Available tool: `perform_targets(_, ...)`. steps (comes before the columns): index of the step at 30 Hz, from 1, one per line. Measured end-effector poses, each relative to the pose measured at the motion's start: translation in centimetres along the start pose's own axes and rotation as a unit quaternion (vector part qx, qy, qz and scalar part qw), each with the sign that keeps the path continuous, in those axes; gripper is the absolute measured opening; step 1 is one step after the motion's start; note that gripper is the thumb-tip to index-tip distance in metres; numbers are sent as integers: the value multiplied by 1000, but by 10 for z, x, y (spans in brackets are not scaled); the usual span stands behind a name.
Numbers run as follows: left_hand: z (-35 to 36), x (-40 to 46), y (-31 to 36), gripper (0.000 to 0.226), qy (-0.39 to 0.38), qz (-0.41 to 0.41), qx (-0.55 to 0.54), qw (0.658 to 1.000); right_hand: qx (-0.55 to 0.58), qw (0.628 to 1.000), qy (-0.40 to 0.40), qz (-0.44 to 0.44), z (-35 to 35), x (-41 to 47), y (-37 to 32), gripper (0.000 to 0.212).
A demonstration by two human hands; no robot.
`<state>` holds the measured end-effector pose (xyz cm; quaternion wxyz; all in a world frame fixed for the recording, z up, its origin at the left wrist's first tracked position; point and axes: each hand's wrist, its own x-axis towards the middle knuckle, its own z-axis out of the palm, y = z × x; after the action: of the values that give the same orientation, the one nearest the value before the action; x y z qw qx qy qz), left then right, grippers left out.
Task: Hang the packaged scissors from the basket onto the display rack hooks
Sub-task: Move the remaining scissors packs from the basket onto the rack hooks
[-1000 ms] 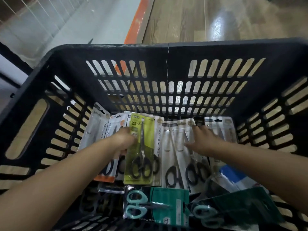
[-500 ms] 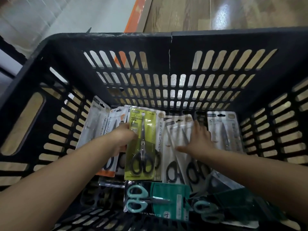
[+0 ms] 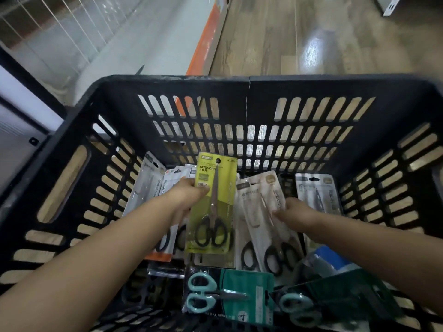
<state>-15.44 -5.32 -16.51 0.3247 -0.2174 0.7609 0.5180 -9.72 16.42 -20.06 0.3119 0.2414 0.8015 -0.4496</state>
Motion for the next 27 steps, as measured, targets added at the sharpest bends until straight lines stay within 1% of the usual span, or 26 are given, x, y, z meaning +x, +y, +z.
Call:
perform_targets(3,-5,-9,13,25,6,34,-21,999,31,999,12,-30,-13,-15,-17,21)
perform_targets(7,-17,-23,39,18,2,106,-29,994,89,992,56,-71,-43,-42,-49,22)
perform_targets(10,-28,-34,54,18,-15,139,-53,989,150,983,34,-97,-57,-67,-63,16)
perform_targets(12,-32,-43,62,18,-31,152,-66,986,199,973,32,-113,-64,-83,-72,15)
perform_targets(15,-38,-49,73,18,-52,188,-106,975,229,957,59,-169,-79,-100,-87,17)
perform_targets(17,-40,-54,80,17,-56,213,-140,965,253,944,72,-199,-89,-104,-93,19)
perform_targets(19,-42,-56,84,16,-46,230,-157,959,273,936,79,-208,-94,-105,-98,22)
perform_targets(23,-40,-55,82,16,-23,223,-147,964,276,939,87,-186,-91,-96,-98,22)
perform_targets(27,-37,-48,75,15,-16,198,-129,972,250,950,84,-165,-82,-86,-89,22)
